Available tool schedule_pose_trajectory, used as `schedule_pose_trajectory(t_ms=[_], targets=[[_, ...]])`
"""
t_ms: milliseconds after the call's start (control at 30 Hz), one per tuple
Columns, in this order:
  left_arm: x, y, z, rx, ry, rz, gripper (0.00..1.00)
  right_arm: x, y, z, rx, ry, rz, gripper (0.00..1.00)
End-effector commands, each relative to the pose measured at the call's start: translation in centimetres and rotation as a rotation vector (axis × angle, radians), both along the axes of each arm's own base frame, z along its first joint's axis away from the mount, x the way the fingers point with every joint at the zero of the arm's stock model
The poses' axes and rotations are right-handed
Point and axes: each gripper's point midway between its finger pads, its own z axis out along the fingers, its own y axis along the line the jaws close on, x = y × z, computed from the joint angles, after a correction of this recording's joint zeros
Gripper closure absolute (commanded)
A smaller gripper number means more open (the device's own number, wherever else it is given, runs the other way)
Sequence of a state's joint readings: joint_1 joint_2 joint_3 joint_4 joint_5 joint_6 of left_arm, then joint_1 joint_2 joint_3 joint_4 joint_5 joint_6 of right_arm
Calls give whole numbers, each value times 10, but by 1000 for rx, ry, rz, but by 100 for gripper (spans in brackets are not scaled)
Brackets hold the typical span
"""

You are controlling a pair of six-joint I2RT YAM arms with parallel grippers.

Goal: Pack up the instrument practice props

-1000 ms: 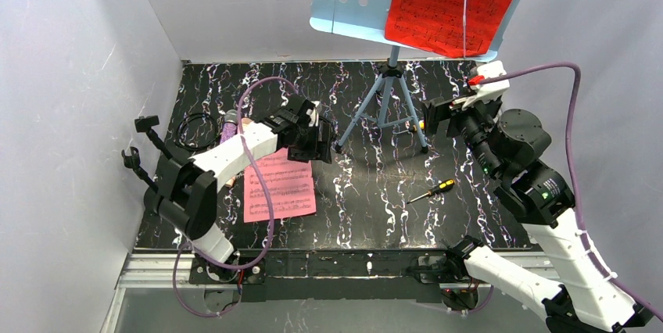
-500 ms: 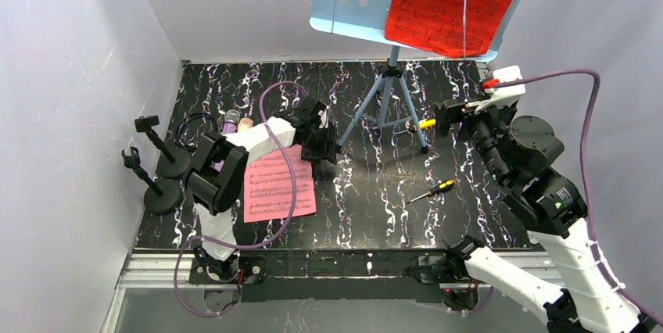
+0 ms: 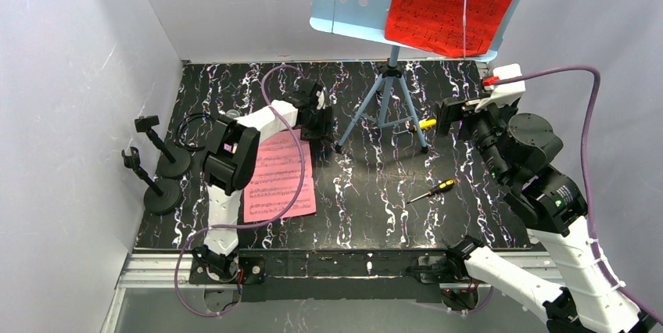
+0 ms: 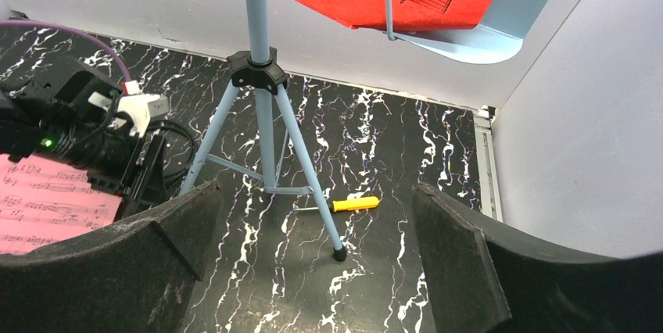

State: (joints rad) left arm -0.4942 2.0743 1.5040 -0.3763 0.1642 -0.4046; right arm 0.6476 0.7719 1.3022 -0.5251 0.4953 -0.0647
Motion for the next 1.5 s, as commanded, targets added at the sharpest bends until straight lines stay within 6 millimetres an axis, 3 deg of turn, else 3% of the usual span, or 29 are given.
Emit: schedule_pose_trajectory(t_ms=[0,333,467,600,667,833,933,967,1167,1333,1467], targets=[[33,18,4,32,-34,35,47,-2,-7,24,33,-53,-25,1],[101,31,13,-19,-104,62,46,-5,-9,19,44,-27,-31,1],[117,28,48,-50,-186,49,44,-9,-11,14,50,-8,-30,1],[116,33,94,-79,-269,65,40,-12,-10,12,56,-1,-15,1],[108,37,111,-79,-288,71,38,-13,-10,11,55,0,-10,1],[64,55,128,-66,-270,84,35,-13,-7,7,53,-2,5,1],[27,68,122,-55,-236,103,34,-13,-3,4,42,3,26,1],[11,74,110,-46,-201,113,34,-13,-2,3,39,5,29,1],[-56,95,85,-44,-115,164,32,-13,4,-5,33,16,56,1],[-85,114,62,5,-76,221,31,-12,9,-9,31,24,78,1],[-94,148,58,136,-109,314,26,-12,11,-11,30,28,92,1]])
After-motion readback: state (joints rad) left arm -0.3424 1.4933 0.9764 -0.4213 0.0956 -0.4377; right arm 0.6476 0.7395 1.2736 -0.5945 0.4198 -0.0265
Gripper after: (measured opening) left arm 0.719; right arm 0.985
